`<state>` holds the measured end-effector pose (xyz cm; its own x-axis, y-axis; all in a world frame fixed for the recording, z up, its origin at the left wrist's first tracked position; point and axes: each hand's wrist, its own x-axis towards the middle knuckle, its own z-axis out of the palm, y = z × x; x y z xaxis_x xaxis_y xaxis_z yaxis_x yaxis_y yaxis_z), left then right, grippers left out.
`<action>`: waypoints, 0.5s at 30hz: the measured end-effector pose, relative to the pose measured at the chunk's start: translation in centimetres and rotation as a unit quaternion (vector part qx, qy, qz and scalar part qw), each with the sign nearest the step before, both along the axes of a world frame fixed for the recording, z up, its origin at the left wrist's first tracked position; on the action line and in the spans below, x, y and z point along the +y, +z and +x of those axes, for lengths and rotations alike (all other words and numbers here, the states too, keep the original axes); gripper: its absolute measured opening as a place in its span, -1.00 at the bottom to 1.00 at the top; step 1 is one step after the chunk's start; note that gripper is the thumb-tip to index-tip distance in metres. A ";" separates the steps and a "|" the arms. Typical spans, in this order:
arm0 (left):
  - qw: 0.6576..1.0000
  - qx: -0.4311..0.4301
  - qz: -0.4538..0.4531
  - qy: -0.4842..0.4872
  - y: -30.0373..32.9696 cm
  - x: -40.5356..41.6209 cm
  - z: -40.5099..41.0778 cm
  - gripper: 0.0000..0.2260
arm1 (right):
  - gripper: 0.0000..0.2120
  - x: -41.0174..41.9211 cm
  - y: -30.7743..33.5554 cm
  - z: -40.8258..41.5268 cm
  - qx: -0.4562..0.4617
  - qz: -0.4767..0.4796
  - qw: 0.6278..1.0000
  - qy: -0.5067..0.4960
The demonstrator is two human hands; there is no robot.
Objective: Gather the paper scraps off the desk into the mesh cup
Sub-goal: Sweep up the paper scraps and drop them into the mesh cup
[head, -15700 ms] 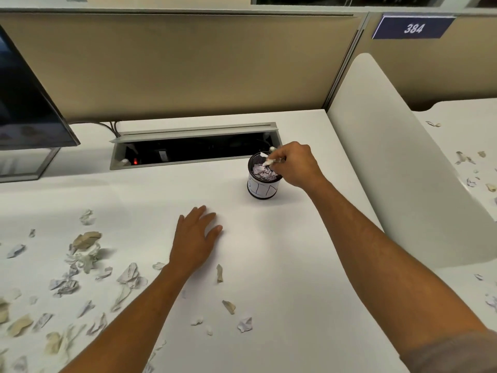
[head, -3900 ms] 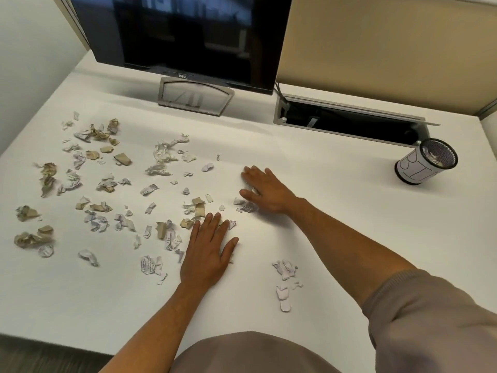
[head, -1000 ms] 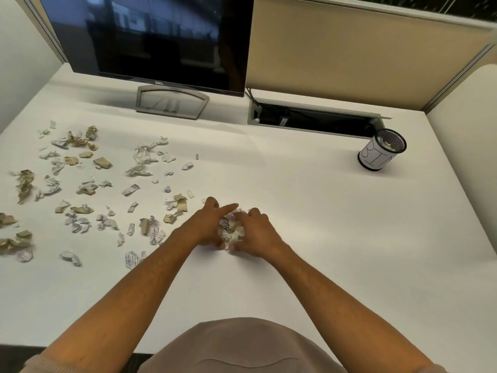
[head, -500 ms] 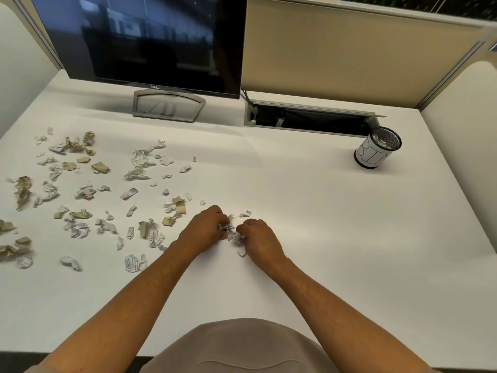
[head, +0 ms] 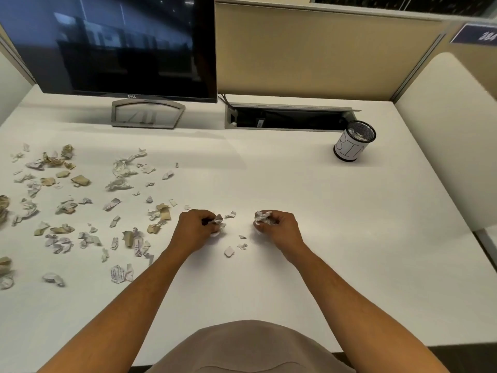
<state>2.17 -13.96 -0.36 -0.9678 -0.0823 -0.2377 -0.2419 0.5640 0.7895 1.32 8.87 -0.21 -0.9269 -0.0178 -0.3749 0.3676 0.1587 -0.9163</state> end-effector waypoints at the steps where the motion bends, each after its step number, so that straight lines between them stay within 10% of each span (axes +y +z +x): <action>1: 1.000 0.007 0.003 -0.002 0.2 0.3 -0.2 -0.96 | -0.79 0.6 0.1 -0.1 0.002 -0.022 1.000 -0.013; 15: 0.978 -0.011 0.210 0.007 3.7 9.1 -5.1 -0.91 | -0.87 10.6 3.6 -2.3 0.044 -0.109 0.988 -0.104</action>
